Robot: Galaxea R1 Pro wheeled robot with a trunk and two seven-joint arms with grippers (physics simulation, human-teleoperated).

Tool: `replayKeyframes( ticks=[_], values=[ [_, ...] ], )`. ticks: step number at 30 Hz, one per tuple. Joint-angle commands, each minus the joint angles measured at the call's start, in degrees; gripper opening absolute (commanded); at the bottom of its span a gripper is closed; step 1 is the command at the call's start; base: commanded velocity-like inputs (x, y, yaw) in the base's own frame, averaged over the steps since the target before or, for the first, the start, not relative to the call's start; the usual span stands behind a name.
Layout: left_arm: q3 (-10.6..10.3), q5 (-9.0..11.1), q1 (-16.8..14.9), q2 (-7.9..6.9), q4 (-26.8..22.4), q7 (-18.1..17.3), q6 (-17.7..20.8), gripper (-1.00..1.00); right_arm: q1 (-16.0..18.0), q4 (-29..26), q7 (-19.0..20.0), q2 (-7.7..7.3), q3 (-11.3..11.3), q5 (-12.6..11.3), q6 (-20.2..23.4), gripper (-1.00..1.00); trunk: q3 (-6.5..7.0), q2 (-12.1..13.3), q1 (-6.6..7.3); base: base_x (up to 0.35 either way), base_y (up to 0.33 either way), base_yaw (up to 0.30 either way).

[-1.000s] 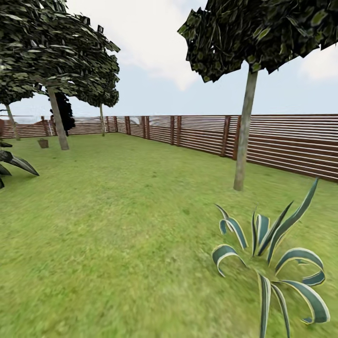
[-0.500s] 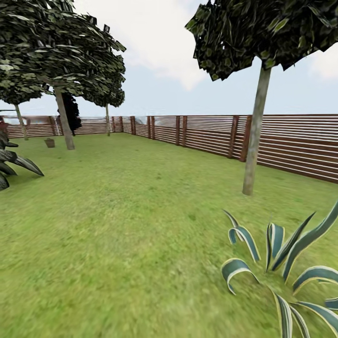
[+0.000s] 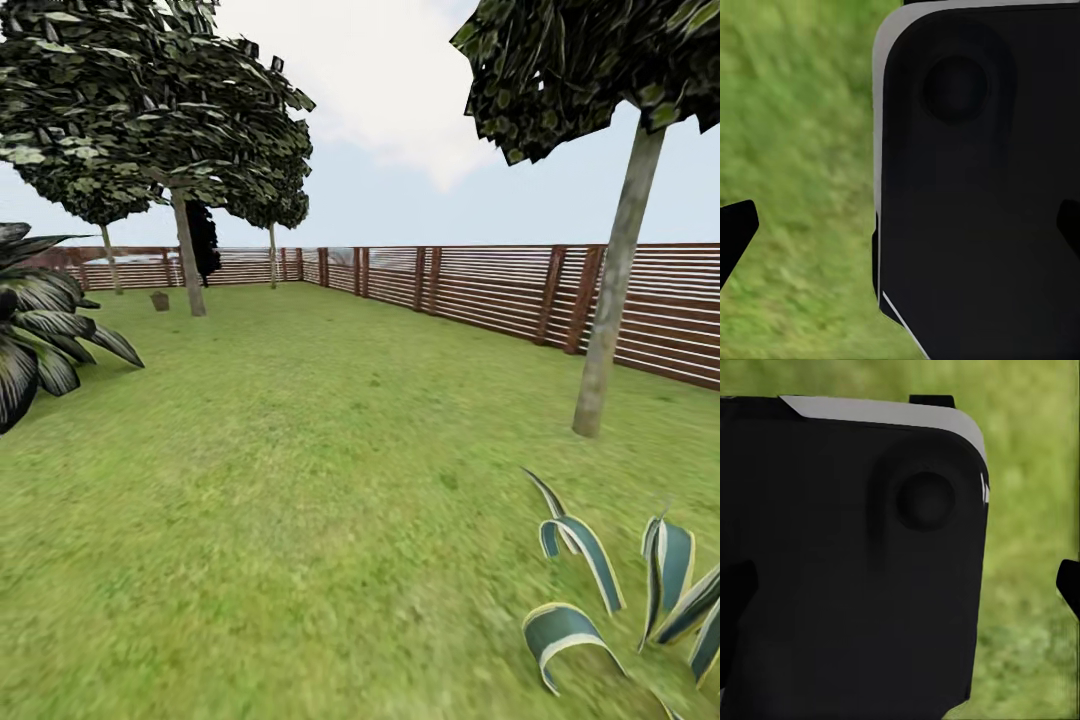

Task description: Take the three Easter eggs out of the wicker basket on the lawn in the garden, then place them on the lawn next to a single tree (choose any tree) so that all three eggs are next to the same tree and none are left in the basket.

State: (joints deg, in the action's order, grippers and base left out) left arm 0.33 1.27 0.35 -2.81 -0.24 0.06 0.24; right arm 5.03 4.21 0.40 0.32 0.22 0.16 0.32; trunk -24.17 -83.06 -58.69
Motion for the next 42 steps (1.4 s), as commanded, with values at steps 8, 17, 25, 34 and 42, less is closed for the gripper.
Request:
replayKeyframes(
  ticks=[8, 17, 25, 34, 42],
  values=[
    [0.0, 0.1, 0.0, 0.0, 0.0, 0.0, 0.0, 1.0, 0.1, 0.1, 0.0, -0.02, 0.0, 0.0, 0.0, 1.0, -0.04, 0.0, -0.04, 0.335, 0.0, 0.251],
    [0.0, 0.1, 0.0, 0.0, 0.0, 0.0, 0.0, 1.0, 0.1, 0.1, 0.0, -0.04, 0.0, 0.0, 0.0, 1.0, -0.04, 0.0, -0.04, 0.335, 0.0, 0.251],
    [0.0, 0.1, 0.0, 0.0, 0.0, 0.0, 0.0, 1.0, 0.1, 0.1, 0.0, -0.05, 0.0, 0.0, 0.0, 1.0, -0.04, 0.0, -0.04, 0.335, 0.0, 0.249],
    [0.0, 0.1, 0.0, 0.0, 0.0, 0.0, 0.0, 1.0, 0.1, 0.1, 0.0, -0.06, 0.0, 0.0, 0.0, 1.0, -0.04, 0.0, -0.04, 0.335, 0.0, 0.048],
    [0.0, 0.1, 0.0, 0.0, 0.0, 0.0, 0.0, 1.0, 0.1, 0.1, 0.1, -0.06, 0.0, 0.0, 0.0, 1.0, -0.04, 0.0, -0.04, 0.335, 0.0, 0.0]
  ],
)
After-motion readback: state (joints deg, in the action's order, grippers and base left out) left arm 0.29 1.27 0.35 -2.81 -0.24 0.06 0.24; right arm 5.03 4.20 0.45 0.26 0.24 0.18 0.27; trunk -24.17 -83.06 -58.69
